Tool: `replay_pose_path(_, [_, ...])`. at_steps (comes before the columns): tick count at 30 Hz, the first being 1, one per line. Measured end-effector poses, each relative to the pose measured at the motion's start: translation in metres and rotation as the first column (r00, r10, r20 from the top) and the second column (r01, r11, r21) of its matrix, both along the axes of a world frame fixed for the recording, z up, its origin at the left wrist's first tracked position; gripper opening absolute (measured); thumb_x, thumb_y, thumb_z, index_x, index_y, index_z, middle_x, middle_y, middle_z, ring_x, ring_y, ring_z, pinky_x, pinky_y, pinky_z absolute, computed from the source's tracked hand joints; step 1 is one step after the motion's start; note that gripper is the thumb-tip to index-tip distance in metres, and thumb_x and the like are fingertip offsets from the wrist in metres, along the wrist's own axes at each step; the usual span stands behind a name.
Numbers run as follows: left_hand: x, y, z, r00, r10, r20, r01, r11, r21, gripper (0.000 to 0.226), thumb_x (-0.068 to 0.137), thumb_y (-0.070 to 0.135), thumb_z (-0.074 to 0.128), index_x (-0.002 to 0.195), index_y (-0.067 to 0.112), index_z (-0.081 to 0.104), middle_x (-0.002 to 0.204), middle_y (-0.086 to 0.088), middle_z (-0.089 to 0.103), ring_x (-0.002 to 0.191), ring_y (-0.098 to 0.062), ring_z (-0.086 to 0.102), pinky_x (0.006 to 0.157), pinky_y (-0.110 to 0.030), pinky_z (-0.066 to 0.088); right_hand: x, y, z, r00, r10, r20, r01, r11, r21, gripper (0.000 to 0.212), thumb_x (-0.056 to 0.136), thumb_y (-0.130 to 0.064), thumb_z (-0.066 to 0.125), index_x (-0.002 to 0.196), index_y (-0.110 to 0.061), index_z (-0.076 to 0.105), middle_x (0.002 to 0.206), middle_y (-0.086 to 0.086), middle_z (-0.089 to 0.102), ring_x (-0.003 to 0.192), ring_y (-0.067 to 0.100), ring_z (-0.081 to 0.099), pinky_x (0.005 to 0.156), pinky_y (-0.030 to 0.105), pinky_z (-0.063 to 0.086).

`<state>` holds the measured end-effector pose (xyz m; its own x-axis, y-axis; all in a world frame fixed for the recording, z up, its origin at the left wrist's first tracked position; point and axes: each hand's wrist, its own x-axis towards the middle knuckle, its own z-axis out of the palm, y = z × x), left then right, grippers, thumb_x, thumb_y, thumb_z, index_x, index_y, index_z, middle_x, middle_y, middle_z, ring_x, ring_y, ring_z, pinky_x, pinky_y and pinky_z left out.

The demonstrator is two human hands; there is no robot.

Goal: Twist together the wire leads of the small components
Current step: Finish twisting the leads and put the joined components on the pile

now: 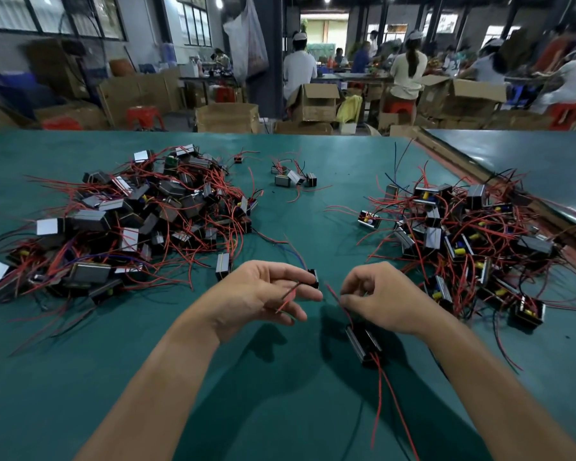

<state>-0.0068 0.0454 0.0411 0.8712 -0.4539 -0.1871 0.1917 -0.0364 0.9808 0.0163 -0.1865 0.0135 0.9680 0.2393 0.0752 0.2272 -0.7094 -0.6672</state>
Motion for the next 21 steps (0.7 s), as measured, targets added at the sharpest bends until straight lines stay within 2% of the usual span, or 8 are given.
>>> replay_pose_path(3, [-0.001,-0.003,-0.001,0.998,0.039,0.05,-0.041,0.999,0.033,0.017,0.093,0.002,0.057,0.106,0.006,0.067,0.098,-0.009,0.076,0.063,-0.013,0.068,0.059,-0.021,0.053,0.002,-0.002,-0.002,1.0,0.001,-0.014,-0.001,1.0,0.018,0.017,0.08,-0.02,0.076,0.068,-0.022,0.065,0.05,-0.015,0.06,0.045,-0.002,0.049,0.054,0.024,0.04])
replay_pose_path(7, [0.002,-0.01,-0.003,0.951,0.234,0.2,-0.258,0.961,0.1,0.017,0.099,0.008,0.052,0.095,0.008,0.069,0.077,-0.005,0.076,0.049,-0.011,0.062,0.05,-0.019,0.046,0.001,0.001,-0.002,1.0,0.014,-0.019,-0.015,0.999,-0.031,0.014,0.077,-0.028,0.078,0.071,-0.026,0.066,0.062,-0.01,0.067,0.055,0.003,0.058,0.063,0.03,0.051])
replay_pose_path(10, [0.003,-0.014,-0.006,0.9,0.28,0.335,-0.353,0.918,0.182,0.017,0.097,0.012,0.057,0.09,0.01,0.072,0.07,-0.001,0.072,0.045,-0.011,0.054,0.049,-0.022,0.044,0.0,0.002,0.001,0.999,0.05,0.016,-0.051,0.998,0.029,0.01,0.08,-0.02,0.077,0.074,-0.022,0.068,0.068,-0.004,0.07,0.06,0.008,0.06,0.068,0.033,0.052])
replay_pose_path(12, [0.003,-0.016,-0.008,0.874,0.302,0.38,-0.397,0.895,0.202,0.016,0.095,0.014,0.061,0.085,0.017,0.073,0.073,-0.006,0.071,0.049,-0.014,0.053,0.054,-0.026,0.045,-0.001,-0.001,0.005,0.997,0.058,0.051,-0.06,0.997,0.04,0.008,0.081,-0.016,0.074,0.076,-0.019,0.069,0.069,-0.005,0.069,0.062,0.011,0.06,0.068,0.033,0.052])
replay_pose_path(13, [0.002,-0.017,-0.009,0.868,0.312,0.387,-0.409,0.891,0.197,0.016,0.094,0.015,0.062,0.084,0.02,0.073,0.077,-0.015,0.071,0.053,-0.017,0.053,0.057,-0.029,0.045,-0.001,-0.005,0.007,0.997,0.061,0.039,-0.063,0.997,0.047,0.008,0.082,-0.014,0.074,0.077,-0.018,0.069,0.064,-0.006,0.065,0.057,0.012,0.056,0.062,0.032,0.049])
replay_pose_path(15, [0.002,-0.018,-0.01,0.851,0.333,0.405,-0.431,0.885,0.176,0.015,0.094,0.014,0.062,0.086,0.022,0.073,0.085,-0.027,0.069,0.059,-0.02,0.054,0.059,-0.032,0.044,-0.004,-0.018,0.013,0.99,0.112,-0.086,-0.106,0.992,0.072,0.006,0.082,-0.016,0.074,0.08,-0.015,0.069,0.051,-0.003,0.051,0.046,0.015,0.038,0.05,0.028,0.034])
replay_pose_path(17, [0.003,-0.018,-0.011,0.821,0.347,0.453,-0.465,0.867,0.177,0.014,0.094,0.013,0.062,0.087,0.02,0.072,0.084,-0.02,0.071,0.059,-0.016,0.057,0.057,-0.028,0.047,-0.009,-0.028,0.021,0.928,0.259,-0.268,-0.251,0.966,0.064,0.011,0.082,-0.02,0.075,0.091,-0.022,0.07,0.048,-0.003,0.041,0.045,0.014,0.029,0.048,0.026,0.024])
replay_pose_path(21, [0.006,-0.018,-0.013,0.793,0.329,0.512,-0.496,0.838,0.229,0.014,0.095,0.015,0.061,0.089,0.018,0.073,0.081,-0.015,0.074,0.062,-0.029,0.067,0.057,-0.038,0.054,-0.02,-0.025,0.033,0.761,0.485,-0.431,-0.513,0.857,0.059,0.051,0.078,0.001,0.063,0.117,-0.032,0.065,0.052,-0.003,0.044,0.049,0.016,0.034,0.051,0.028,0.028])
